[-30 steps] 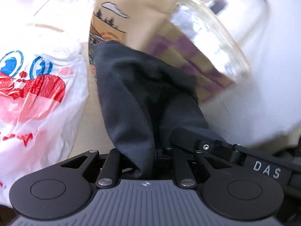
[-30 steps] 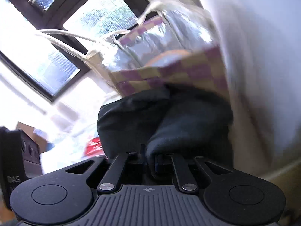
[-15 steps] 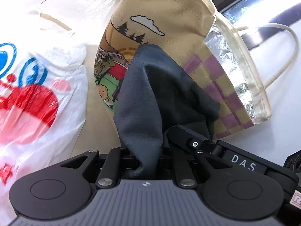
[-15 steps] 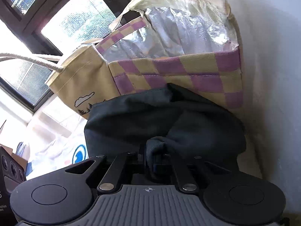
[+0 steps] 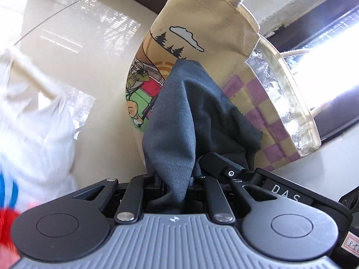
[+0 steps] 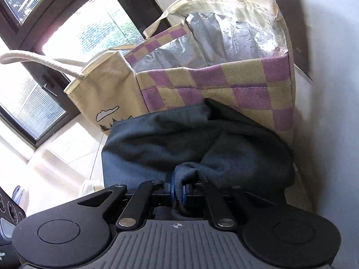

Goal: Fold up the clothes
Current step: 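Carry the trousers with both grippers to the window sill beside the checkered bag, then lower the trousers onto the sill and open both grippers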

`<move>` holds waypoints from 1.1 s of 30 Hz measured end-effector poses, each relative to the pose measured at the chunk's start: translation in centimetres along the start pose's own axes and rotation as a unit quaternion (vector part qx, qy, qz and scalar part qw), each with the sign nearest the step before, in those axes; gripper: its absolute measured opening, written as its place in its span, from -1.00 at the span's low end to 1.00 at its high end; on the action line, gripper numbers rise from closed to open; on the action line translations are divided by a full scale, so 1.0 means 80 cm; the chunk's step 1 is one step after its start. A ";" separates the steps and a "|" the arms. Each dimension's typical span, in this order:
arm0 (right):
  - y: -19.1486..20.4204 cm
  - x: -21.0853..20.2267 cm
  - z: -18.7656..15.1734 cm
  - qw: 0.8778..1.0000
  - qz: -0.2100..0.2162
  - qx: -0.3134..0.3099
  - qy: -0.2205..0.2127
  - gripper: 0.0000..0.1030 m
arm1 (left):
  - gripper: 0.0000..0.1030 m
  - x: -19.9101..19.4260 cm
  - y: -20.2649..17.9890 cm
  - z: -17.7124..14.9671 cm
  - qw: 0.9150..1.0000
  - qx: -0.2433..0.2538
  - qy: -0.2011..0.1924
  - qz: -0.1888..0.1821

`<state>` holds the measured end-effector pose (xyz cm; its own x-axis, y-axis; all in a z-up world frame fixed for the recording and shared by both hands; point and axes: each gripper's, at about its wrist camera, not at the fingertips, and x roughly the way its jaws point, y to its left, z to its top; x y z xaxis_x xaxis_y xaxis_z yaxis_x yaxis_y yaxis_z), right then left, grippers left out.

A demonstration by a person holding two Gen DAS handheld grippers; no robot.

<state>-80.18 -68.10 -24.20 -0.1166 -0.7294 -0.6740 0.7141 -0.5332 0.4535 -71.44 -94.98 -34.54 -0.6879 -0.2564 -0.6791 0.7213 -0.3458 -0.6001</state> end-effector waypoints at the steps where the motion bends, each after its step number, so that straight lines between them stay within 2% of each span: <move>1: 0.001 0.003 0.002 1.000 0.002 -0.002 0.000 -0.82 | -0.74 0.002 0.001 0.006 1.000 0.002 0.000 0.000; 7: 0.008 -0.021 -0.023 1.000 0.005 -0.023 0.004 -0.82 | -0.69 -0.009 0.023 0.004 0.999 -0.035 0.009 -0.001; 11: -0.005 -0.056 -0.043 0.999 -0.024 -0.036 0.001 -0.73 | -0.69 -0.004 0.037 0.009 0.999 -0.046 0.019 0.006; 14: -0.010 -0.083 -0.058 0.996 -0.079 -0.050 -0.007 -0.47 | -0.62 0.001 0.045 0.007 0.999 -0.046 0.022 0.007; 16: -0.008 -0.090 -0.074 0.990 -0.123 -0.068 -0.015 0.05 | -0.49 0.006 0.052 0.004 0.998 -0.052 0.024 0.004; 17: -0.007 -0.102 -0.088 0.987 -0.141 -0.074 -0.020 0.10 | -0.44 0.008 0.055 0.002 0.998 -0.058 0.024 0.002; 18: -0.008 -0.107 -0.099 0.986 -0.149 -0.077 -0.020 0.11 | -0.32 0.008 0.059 -0.001 0.998 -0.066 0.024 0.001; 19: -0.009 -0.113 -0.111 0.984 -0.157 -0.079 -0.020 0.19 | -0.17 0.008 0.063 -0.004 0.997 -0.074 0.025 0.000; 21: -0.008 -0.121 -0.134 0.982 -0.170 -0.083 -0.022 0.38 | -0.10 -0.004 0.071 -0.017 0.995 -0.097 0.027 -0.006; 24: -0.012 -0.132 -0.172 0.983 -0.168 -0.073 -0.026 0.39 | 0.04 -0.019 0.084 -0.035 0.992 -0.119 0.023 -0.018; 25: -0.015 -0.128 -0.179 0.983 -0.168 -0.066 -0.025 0.38 | 0.13 -0.023 0.086 -0.040 0.992 -0.119 0.025 -0.015; 27: -0.020 -0.111 -0.181 0.984 -0.164 -0.064 -0.017 0.37 | 0.16 -0.029 0.088 -0.051 0.993 -0.116 0.030 -0.006; 28: -0.023 -0.102 -0.182 0.985 -0.162 -0.063 -0.013 0.27 | 0.10 -0.030 0.087 -0.056 0.993 -0.110 0.035 -0.005; 31: -0.026 -0.085 -0.174 0.986 -0.156 -0.061 0.001 -0.06 | -0.03 -0.037 0.066 -0.069 0.997 -0.053 0.049 -0.003; 33: -0.021 -0.093 -0.174 0.983 -0.165 -0.077 0.007 -0.20 | -0.04 -0.044 0.052 -0.078 0.997 -0.038 0.065 0.000</move>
